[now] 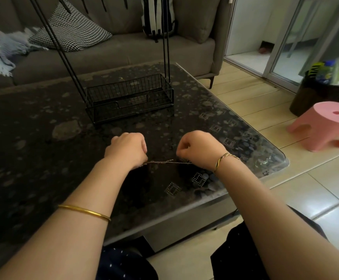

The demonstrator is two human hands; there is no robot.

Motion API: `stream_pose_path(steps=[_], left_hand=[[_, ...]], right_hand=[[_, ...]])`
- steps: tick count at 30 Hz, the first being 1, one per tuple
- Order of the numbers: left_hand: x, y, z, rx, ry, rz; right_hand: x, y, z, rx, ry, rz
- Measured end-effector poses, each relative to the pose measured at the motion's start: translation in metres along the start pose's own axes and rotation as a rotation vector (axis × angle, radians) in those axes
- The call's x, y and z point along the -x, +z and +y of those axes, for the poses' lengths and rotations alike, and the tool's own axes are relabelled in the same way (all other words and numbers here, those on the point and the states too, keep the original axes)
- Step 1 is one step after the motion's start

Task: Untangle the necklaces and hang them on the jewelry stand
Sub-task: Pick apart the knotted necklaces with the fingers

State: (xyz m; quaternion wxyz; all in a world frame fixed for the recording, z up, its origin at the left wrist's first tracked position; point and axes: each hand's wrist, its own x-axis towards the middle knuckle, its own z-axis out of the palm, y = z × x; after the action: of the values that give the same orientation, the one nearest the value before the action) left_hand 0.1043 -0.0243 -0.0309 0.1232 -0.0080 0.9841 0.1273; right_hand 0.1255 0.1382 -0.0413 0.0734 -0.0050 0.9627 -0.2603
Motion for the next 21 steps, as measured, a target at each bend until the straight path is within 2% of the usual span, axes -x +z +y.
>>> stream_pose_path(steps=[3,7,9,14,18,21], left_hand=[[0.001,0.001,0.001,0.013,0.02,-0.068],[0.002,0.0,0.003,0.042,0.024,-0.103],[0.002,-0.001,0.004,0.087,0.021,-0.113],[-0.005,0.001,-0.002,0.329,0.037,-0.053],[-0.006,0.0,-0.004,0.575,-0.033,-0.05],[-0.004,-0.001,-0.003,0.561,-0.063,-0.066]], right_hand=[[0.004,0.008,-0.005,0.142,-0.024,-0.053],[0.007,0.016,-0.011,0.344,-0.074,0.001],[0.008,0.015,-0.013,0.379,-0.097,-0.029],[0.006,0.012,-0.013,0.381,-0.061,-0.066],[0.001,0.004,-0.008,0.289,-0.005,0.051],[-0.002,-0.009,-0.006,0.205,0.012,0.155]])
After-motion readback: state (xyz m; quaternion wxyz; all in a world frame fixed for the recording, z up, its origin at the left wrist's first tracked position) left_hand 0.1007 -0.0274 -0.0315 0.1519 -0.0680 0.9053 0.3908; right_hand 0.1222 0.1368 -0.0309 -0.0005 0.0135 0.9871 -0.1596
